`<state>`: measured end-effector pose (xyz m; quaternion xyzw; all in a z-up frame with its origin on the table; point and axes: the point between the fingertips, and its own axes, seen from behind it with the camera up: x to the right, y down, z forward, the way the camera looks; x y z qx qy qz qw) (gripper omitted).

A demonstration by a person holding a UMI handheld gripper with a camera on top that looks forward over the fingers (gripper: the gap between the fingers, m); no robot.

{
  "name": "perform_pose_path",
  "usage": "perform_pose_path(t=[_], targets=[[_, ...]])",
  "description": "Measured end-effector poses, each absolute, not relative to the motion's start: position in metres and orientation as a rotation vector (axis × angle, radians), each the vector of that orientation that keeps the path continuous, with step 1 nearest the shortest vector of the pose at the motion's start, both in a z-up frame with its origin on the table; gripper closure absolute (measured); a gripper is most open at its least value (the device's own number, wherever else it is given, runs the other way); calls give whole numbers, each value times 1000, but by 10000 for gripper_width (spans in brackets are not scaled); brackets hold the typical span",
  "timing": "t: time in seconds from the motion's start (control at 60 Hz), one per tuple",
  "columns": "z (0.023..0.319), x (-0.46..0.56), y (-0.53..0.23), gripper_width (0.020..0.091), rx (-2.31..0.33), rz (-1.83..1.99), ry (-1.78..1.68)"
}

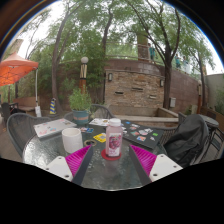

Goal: Pour water

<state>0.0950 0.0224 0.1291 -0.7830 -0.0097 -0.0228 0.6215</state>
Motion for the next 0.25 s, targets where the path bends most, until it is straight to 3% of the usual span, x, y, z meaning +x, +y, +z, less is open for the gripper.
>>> perform_pose_path(t=[0.25], targets=[[162,75,-107,270,-1768,59,27]])
